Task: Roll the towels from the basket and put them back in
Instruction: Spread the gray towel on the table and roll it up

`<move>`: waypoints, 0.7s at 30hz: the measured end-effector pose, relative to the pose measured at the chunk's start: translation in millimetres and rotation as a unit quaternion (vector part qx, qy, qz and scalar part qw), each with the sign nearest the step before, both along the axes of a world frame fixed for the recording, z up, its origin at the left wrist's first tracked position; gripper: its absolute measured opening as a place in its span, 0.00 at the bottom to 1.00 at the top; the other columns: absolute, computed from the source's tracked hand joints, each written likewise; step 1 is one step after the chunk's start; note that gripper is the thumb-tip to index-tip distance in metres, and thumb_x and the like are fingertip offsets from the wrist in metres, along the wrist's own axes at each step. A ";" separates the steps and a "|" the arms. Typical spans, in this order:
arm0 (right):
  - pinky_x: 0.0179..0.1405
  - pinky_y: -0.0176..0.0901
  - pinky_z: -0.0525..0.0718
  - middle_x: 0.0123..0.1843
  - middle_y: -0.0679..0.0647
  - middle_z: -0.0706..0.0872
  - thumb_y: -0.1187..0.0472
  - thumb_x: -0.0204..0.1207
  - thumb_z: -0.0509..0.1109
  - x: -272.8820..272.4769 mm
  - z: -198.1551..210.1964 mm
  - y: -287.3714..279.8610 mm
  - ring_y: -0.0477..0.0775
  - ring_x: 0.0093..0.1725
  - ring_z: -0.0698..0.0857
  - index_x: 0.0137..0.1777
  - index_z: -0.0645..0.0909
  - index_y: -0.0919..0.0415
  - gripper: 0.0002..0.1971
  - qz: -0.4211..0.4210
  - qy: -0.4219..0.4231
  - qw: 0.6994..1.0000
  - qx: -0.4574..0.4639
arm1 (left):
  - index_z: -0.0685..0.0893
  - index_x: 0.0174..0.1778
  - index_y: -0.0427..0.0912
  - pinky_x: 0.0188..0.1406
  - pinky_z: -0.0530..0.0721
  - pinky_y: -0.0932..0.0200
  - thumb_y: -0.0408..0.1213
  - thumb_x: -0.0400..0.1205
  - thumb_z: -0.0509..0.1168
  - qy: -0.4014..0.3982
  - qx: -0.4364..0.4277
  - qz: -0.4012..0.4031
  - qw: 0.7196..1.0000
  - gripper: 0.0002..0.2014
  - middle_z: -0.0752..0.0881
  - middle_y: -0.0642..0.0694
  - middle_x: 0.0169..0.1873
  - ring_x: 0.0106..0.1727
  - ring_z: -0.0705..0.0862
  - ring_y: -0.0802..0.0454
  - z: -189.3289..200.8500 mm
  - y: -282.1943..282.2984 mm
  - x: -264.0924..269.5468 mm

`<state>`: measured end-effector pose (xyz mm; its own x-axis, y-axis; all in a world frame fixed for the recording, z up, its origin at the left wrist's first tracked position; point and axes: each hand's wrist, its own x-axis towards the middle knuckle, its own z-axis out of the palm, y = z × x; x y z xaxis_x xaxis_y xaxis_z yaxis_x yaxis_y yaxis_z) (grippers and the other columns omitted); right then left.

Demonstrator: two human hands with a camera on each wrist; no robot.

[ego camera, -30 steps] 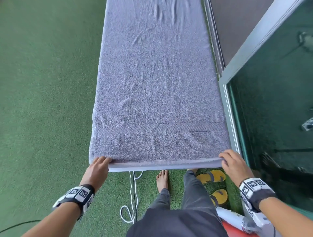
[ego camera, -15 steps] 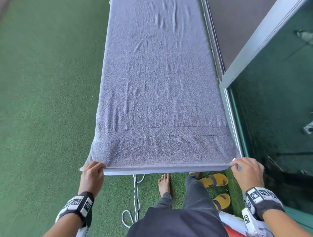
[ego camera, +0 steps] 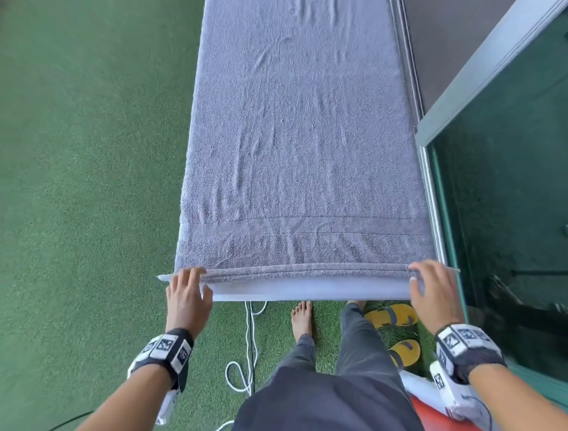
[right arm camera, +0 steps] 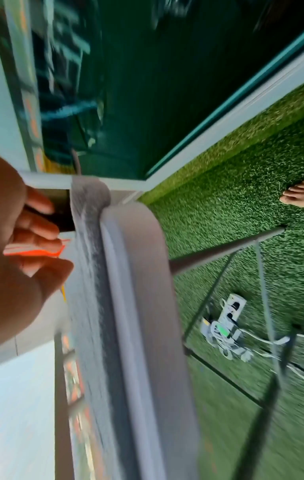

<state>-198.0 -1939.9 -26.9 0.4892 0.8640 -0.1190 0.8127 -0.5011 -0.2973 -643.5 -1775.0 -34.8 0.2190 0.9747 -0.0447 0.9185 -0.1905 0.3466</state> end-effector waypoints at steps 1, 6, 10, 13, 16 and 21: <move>0.64 0.59 0.76 0.60 0.57 0.79 0.68 0.73 0.71 -4.7 -2.4 -2.6 0.60 0.62 0.77 0.58 0.81 0.61 0.13 0.035 0.020 0.999 -0.013 | 0.79 0.53 0.38 0.53 0.71 0.52 0.23 0.71 0.73 -0.017 0.010 -0.026 0.999 0.17 0.80 0.42 0.49 0.51 0.70 0.51 -1.7 -4.5 0.5; 0.66 0.56 0.76 0.61 0.58 0.81 0.72 0.72 0.72 2.5 -8.2 0.3 0.61 0.62 0.79 0.58 0.84 0.63 0.15 0.022 0.034 0.999 -0.015 | 0.83 0.50 0.35 0.52 0.74 0.52 0.21 0.70 0.75 -0.042 0.016 0.004 0.999 0.15 0.84 0.41 0.46 0.48 0.77 0.45 -4.1 2.6 -0.4; 0.59 0.57 0.79 0.58 0.60 0.85 0.78 0.68 0.72 6.9 -6.4 12.3 0.64 0.58 0.81 0.55 0.86 0.66 0.15 -0.013 0.038 0.999 0.000 | 0.85 0.43 0.35 0.42 0.74 0.54 0.12 0.65 0.71 -0.046 0.029 0.014 0.998 0.17 0.84 0.41 0.39 0.41 0.73 0.50 -6.0 16.5 -3.0; 0.56 0.52 0.79 0.56 0.61 0.87 0.80 0.67 0.71 11.5 -1.9 20.1 0.64 0.54 0.83 0.53 0.88 0.68 0.16 -0.028 0.037 0.999 0.005 | 0.87 0.42 0.35 0.39 0.74 0.54 0.11 0.67 0.69 -0.045 0.027 0.030 0.998 0.16 0.86 0.40 0.38 0.40 0.72 0.50 -4.6 24.3 -2.0; 0.52 0.45 0.77 0.51 0.61 0.89 0.82 0.67 0.71 15.2 2.7 24.7 0.64 0.51 0.85 0.50 0.89 0.70 0.14 -0.031 0.044 0.998 0.020 | 0.90 0.43 0.35 0.38 0.78 0.51 0.13 0.70 0.68 -0.036 0.018 0.020 0.999 0.15 0.88 0.40 0.38 0.38 0.79 0.45 -1.2 29.4 -1.7; 0.45 0.46 0.77 0.39 0.52 0.90 0.76 0.60 0.79 25.0 -10.7 14.8 0.50 0.38 0.79 0.40 0.90 0.60 0.12 0.006 -0.017 1.000 0.015 | 0.88 0.37 0.36 0.38 0.73 0.56 0.14 0.69 0.70 -0.034 0.034 -0.053 0.997 0.12 0.86 0.46 0.32 0.32 0.77 0.51 0.2 31.8 -11.5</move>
